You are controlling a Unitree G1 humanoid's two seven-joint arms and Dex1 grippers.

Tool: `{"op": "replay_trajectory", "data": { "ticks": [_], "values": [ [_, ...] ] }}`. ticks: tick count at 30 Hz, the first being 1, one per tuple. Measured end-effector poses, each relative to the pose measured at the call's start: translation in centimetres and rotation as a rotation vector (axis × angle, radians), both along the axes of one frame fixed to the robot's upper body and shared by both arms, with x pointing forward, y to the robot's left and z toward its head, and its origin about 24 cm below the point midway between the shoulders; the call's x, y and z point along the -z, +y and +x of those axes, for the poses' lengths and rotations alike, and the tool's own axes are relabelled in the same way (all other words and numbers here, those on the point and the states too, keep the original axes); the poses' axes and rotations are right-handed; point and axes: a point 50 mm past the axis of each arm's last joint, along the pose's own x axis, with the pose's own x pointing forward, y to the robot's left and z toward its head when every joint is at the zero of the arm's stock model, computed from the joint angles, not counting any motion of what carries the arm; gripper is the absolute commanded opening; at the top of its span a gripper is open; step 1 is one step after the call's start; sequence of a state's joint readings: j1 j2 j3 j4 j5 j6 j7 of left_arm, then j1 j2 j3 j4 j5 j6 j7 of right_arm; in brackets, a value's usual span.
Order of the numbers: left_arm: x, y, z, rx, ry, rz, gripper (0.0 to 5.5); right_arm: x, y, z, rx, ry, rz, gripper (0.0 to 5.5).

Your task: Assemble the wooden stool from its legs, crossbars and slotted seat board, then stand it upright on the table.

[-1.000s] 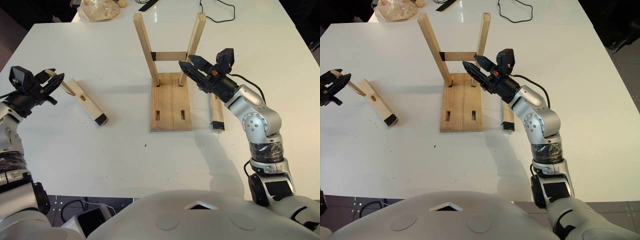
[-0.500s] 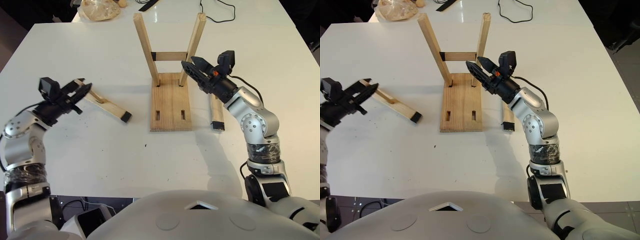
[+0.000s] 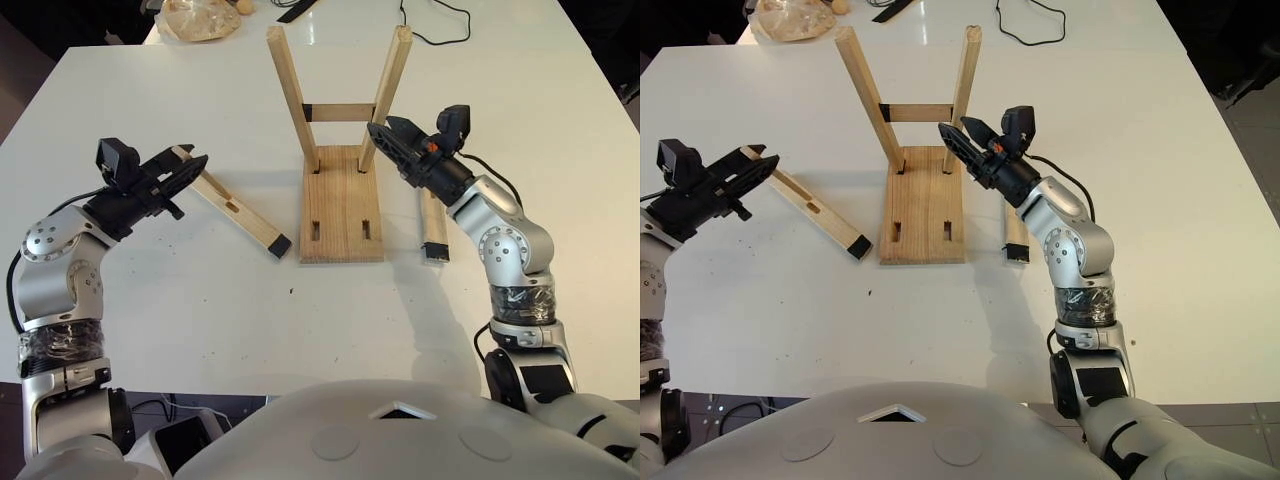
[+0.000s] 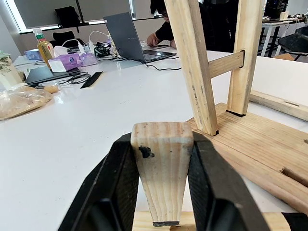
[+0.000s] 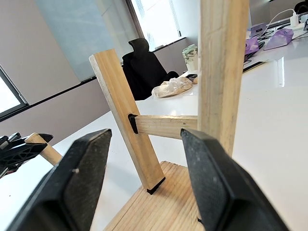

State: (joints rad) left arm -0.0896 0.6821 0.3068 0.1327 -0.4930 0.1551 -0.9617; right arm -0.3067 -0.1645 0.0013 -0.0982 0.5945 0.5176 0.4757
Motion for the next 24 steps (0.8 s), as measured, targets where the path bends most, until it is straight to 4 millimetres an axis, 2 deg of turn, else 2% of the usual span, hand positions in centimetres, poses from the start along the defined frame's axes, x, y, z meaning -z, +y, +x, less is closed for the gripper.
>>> {"op": "replay_trajectory", "data": {
  "ticks": [16,20,24],
  "values": [
    [0.2,-0.6,-0.7,0.074,-0.01,0.061,1.29,0.5,0.0,0.1,0.006,0.02,0.001,2.65],
    [0.7,-0.8,-1.1,0.078,0.04,0.06,1.29,0.8,0.0,0.2,0.012,0.033,-0.005,2.65],
    [0.6,-1.0,-0.7,0.083,0.045,0.059,1.29,1.0,0.2,0.2,0.014,0.042,-0.003,2.65]
  ]
}}
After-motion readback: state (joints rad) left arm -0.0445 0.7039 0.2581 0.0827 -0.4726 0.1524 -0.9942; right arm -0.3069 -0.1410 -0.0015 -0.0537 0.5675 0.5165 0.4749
